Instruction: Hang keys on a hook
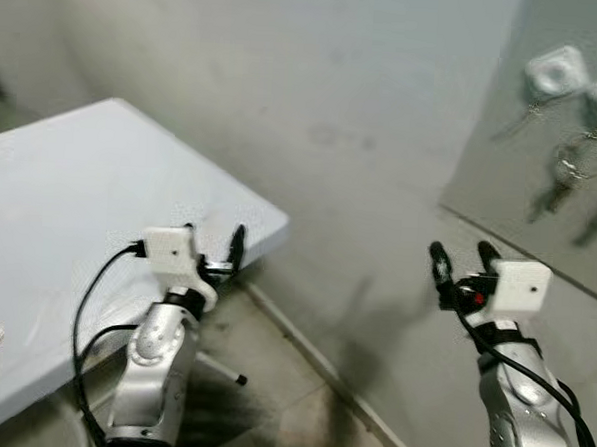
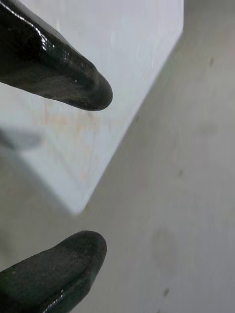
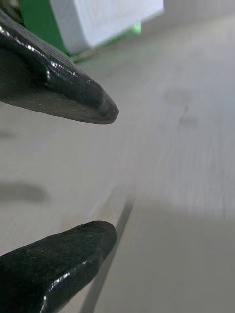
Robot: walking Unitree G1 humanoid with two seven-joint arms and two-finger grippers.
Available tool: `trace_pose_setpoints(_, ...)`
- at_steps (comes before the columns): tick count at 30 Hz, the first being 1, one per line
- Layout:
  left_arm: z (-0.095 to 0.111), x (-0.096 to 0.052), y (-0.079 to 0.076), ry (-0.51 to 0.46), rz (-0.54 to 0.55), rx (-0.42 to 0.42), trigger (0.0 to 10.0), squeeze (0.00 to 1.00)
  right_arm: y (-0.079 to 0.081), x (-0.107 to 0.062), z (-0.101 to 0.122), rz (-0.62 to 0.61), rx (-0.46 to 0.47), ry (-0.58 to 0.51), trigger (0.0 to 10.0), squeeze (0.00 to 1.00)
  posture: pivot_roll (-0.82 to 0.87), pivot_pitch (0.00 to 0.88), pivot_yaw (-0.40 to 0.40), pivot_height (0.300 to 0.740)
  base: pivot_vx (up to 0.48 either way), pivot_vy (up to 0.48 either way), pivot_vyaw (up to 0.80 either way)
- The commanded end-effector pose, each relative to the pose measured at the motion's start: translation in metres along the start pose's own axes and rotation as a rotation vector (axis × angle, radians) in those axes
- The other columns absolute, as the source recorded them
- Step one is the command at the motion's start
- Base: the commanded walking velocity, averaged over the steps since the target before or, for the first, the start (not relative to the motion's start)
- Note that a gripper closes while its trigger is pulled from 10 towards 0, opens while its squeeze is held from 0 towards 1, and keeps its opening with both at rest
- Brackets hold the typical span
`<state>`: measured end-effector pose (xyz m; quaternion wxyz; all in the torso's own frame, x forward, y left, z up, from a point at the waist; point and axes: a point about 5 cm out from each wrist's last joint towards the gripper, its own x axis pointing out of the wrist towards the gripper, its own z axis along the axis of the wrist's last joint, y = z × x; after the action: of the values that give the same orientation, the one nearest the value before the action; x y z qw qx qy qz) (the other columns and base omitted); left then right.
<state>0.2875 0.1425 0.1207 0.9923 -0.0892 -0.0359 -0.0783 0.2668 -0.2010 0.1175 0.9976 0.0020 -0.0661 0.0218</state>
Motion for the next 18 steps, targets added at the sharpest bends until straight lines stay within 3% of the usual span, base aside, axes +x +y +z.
trace_pose_setpoints(1, -0.0001, -0.0023, 0.0067, 0.009, 0.019, 0.010, 10.0, 0.00, 0.0082, 0.0044, 0.0044, 0.031, 0.017, -0.016, 10.0, 0.00, -0.04, 0.000, -0.028, 0.740, 0.000, 0.000, 0.80)
trace_pose_setpoints(18, 0.0001, -0.0020, 0.0067, 0.008, 0.030, -0.036, 10.0, 0.00, 0.0066, 0.0134, 0.0105, 0.061, 0.009, -0.029, 10.0, 0.00, -0.03, 0.000, -0.040, 0.740, 0.000, 0.000, 0.80)
